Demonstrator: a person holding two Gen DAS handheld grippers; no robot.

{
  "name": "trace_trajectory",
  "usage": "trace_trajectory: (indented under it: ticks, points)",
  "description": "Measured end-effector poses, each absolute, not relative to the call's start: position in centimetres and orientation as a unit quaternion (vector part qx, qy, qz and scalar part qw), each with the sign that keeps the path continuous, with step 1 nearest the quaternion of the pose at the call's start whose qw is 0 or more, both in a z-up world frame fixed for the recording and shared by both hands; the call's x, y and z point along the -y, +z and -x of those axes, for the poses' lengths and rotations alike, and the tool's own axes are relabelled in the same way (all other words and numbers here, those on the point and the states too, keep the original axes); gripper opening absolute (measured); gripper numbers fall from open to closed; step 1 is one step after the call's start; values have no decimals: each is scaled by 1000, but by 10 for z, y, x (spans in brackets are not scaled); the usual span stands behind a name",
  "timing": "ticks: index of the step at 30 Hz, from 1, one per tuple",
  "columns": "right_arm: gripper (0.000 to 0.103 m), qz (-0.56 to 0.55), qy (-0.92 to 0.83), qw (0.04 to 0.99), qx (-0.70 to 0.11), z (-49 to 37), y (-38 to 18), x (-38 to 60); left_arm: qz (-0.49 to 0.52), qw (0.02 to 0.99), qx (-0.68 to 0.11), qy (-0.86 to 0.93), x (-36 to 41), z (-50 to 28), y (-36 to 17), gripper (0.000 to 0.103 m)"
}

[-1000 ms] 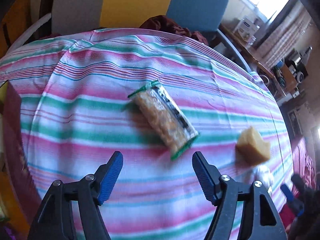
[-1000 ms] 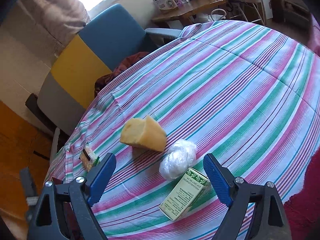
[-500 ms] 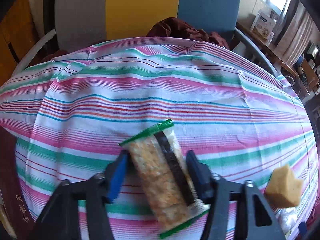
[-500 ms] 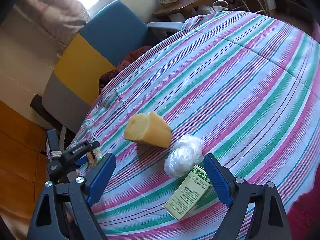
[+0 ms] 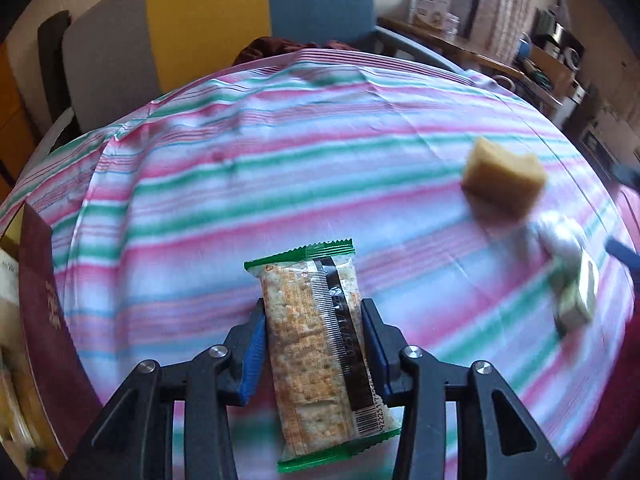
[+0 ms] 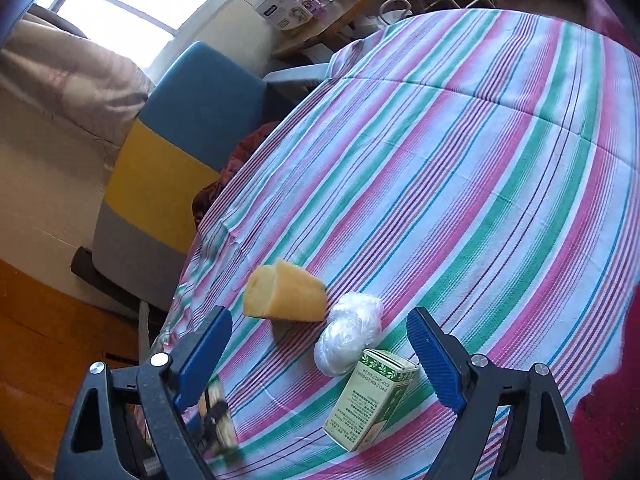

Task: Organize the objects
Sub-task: 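Grasp the cracker packet with the left gripper while the right gripper grasps the wrapped ball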

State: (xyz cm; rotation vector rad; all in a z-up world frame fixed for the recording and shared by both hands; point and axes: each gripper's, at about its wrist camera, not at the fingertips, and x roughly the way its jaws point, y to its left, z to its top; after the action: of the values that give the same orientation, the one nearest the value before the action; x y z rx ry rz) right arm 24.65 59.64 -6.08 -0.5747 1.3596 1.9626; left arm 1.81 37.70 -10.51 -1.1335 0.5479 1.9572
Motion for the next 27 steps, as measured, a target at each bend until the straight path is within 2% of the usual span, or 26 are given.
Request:
trace_trajectory:
  ticks: [6,16,22,24,25,27]
  points:
    - [90,278,748,347,-493,-226,-70,-593,427,423,-226,767,-341,-56,-104,44]
    - [89,309,748,378,-449,-214,-69,-592,415,437,-206,771,-305,-68,-105,44]
    - [75,375,750,380,-391,-183,-77,-598,412,443,-196,772,-303,-67,-108,44]
    - [57,409,745,376,-370,-171,-88,-601,407,444,-195,774,-302,-68,-108,44]
    - [38,429,741,367,-364,-165,-95,-601,406,444,-196,774,-302,-68,-109,44]
    - [38,444,745,360,-343,-158,-97,-596,405,444,-193,776,-301,-69,-109,44]
